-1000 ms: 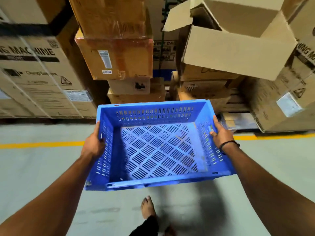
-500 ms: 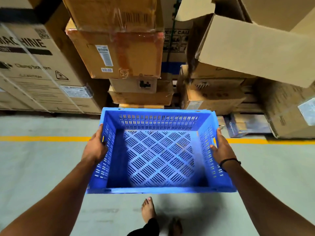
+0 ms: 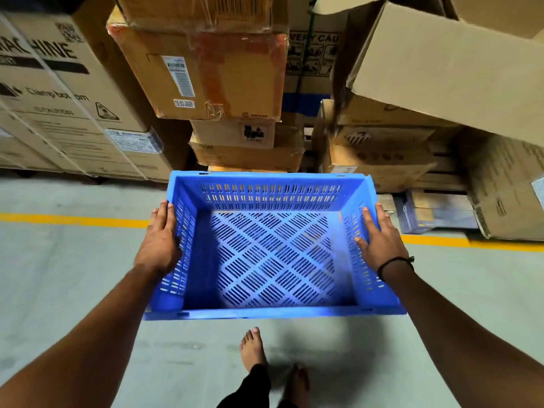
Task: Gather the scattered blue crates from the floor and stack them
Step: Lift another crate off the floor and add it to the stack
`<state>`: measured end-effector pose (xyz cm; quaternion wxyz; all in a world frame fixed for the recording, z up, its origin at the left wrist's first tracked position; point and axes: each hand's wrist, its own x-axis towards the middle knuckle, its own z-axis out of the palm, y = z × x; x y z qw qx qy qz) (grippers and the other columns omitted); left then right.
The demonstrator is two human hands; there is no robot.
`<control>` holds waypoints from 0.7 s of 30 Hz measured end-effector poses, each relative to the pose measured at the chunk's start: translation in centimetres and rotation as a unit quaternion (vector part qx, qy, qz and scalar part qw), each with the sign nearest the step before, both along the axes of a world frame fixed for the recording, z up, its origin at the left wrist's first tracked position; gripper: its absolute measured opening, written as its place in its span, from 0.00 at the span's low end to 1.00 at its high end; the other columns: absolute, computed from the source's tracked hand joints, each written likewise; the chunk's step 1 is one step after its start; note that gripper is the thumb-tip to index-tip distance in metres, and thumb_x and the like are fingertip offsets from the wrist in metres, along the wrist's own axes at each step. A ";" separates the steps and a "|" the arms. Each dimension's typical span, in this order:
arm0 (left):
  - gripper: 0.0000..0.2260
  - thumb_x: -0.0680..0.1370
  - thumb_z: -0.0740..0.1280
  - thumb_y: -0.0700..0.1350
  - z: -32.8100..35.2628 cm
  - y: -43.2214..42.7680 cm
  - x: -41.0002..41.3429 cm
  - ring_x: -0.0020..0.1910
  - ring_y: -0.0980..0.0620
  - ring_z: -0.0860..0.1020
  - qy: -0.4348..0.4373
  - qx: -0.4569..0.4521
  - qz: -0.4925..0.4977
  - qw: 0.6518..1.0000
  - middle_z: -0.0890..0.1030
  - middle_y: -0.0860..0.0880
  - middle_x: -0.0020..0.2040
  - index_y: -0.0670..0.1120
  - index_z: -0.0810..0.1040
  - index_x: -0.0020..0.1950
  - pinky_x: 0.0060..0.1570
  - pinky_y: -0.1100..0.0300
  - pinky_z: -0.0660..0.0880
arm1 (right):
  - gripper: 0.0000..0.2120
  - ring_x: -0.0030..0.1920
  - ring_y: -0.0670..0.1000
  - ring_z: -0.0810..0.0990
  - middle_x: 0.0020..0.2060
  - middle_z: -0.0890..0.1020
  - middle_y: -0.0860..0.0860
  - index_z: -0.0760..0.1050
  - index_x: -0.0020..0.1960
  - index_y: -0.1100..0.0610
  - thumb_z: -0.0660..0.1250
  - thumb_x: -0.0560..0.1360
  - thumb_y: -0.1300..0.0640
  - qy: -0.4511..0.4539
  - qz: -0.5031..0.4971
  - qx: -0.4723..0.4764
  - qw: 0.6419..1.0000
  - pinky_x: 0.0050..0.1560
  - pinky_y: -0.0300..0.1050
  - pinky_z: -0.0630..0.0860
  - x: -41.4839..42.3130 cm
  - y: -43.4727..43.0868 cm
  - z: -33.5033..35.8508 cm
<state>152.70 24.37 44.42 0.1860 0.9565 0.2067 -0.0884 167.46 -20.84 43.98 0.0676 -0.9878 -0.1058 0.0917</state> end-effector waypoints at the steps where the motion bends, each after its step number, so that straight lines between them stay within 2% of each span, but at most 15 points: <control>1: 0.36 0.76 0.62 0.36 0.1 0.1 0.3 0.77 0.42 0.44 0.001 0.006 -0.005 1.000 0.43 0.44 0.79 0.40 0.45 0.78 0.75 0.50 0.49 | 0.35 0.74 0.61 0.56 0.77 0.49 0.57 0.54 0.76 0.54 0.67 0.75 0.50 0.000 -0.003 0.001 1.000 0.72 0.56 0.60 -0.3 -0.1 0.0; 5: 0.34 0.77 0.62 0.37 0.3 0.4 1.6 0.77 0.40 0.45 -0.002 0.027 -0.030 0.999 0.44 0.44 0.79 0.40 0.46 0.78 0.75 0.49 0.50 | 0.35 0.74 0.60 0.56 0.77 0.48 0.57 0.55 0.76 0.55 0.66 0.75 0.50 -0.008 -0.008 -0.005 1.000 0.71 0.55 0.60 -1.1 -0.5 -0.1; 9: 0.34 0.77 0.62 0.38 0.5 -0.1 0.3 0.77 0.41 0.46 -0.008 0.019 0.000 1.000 0.45 0.44 0.79 0.40 0.46 0.78 0.75 0.50 0.50 | 0.34 0.74 0.60 0.56 0.77 0.48 0.56 0.54 0.76 0.52 0.64 0.75 0.47 -0.003 0.005 -0.018 1.000 0.71 0.54 0.60 0.0 0.3 0.1; 13: 0.34 0.78 0.62 0.41 0.6 -0.9 0.1 0.77 0.41 0.46 0.003 0.049 0.006 0.999 0.44 0.42 0.78 0.38 0.45 0.77 0.75 0.52 0.48 | 0.33 0.73 0.59 0.56 0.77 0.47 0.55 0.54 0.76 0.49 0.62 0.76 0.43 -0.003 0.012 -0.050 0.999 0.72 0.54 0.59 1.3 0.6 0.7; 18: 0.34 0.78 0.61 0.42 0.7 0.1 2.0 0.77 0.41 0.46 0.007 0.077 -0.033 0.996 0.43 0.42 0.78 0.39 0.45 0.77 0.76 0.51 0.48 | 0.32 0.73 0.59 0.60 0.77 0.47 0.55 0.60 0.75 0.51 0.65 0.75 0.46 -0.015 -0.007 -0.002 1.000 0.70 0.54 0.63 -1.0 0.1 -0.5; 21: 0.33 0.78 0.61 0.41 0.7 0.1 2.0 0.77 0.42 0.46 0.006 0.067 -0.023 0.997 0.44 0.42 0.78 0.39 0.46 0.77 0.76 0.51 0.48 | 0.32 0.73 0.59 0.60 0.77 0.44 0.53 0.58 0.75 0.49 0.64 0.75 0.45 0.002 -0.019 -0.015 1.000 0.71 0.52 0.61 -1.0 0.3 -0.7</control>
